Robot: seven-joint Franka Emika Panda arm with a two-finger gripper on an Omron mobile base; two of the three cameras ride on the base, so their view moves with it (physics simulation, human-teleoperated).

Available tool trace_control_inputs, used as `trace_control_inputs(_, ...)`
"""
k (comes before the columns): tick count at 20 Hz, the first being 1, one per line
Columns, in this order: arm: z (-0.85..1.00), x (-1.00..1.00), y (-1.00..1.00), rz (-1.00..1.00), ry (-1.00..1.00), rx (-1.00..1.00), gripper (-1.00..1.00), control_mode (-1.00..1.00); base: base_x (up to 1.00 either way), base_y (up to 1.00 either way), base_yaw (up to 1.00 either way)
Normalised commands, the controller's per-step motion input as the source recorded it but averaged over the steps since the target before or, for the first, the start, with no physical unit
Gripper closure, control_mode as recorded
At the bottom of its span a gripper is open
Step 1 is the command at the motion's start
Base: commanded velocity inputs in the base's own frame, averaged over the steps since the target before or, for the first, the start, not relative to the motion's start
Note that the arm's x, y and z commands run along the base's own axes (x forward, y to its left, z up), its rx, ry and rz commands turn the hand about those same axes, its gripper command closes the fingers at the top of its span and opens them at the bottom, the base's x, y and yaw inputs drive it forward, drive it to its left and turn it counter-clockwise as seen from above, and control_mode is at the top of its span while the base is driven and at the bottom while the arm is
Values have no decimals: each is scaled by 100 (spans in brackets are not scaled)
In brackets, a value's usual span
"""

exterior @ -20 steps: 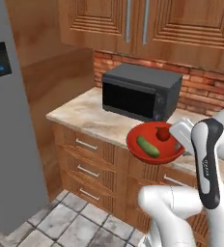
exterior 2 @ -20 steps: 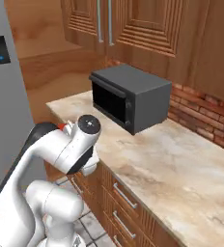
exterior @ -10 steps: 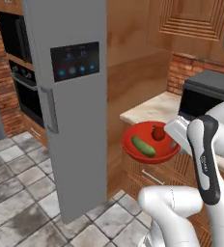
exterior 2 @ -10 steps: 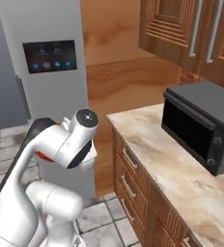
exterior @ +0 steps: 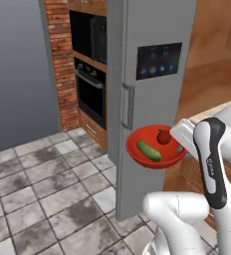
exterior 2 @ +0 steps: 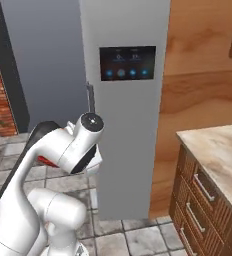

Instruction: Place the bowl with the bell pepper and cucumber on the second highest shelf of the fridge. Place the bowl with the fish and chicken drumstick on the top shelf of the fridge.

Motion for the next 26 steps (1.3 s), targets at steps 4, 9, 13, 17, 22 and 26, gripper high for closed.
trace_control_inputs(4,0,0,0,0,0,0,100,100,-6,100,31)
trace_control_inputs(9,0,0,0,0,0,0,100,100,99,100,3)
trace_control_inputs(13,0,0,0,0,0,0,100,100,100,100,0)
trace_control_inputs(17,0,0,0,0,0,0,100,100,100,100,0)
trace_control_inputs(22,0,0,0,0,0,0,100,100,100,55,-13)
trace_control_inputs(26,0,0,0,0,0,0,100,100,100,8,-31)
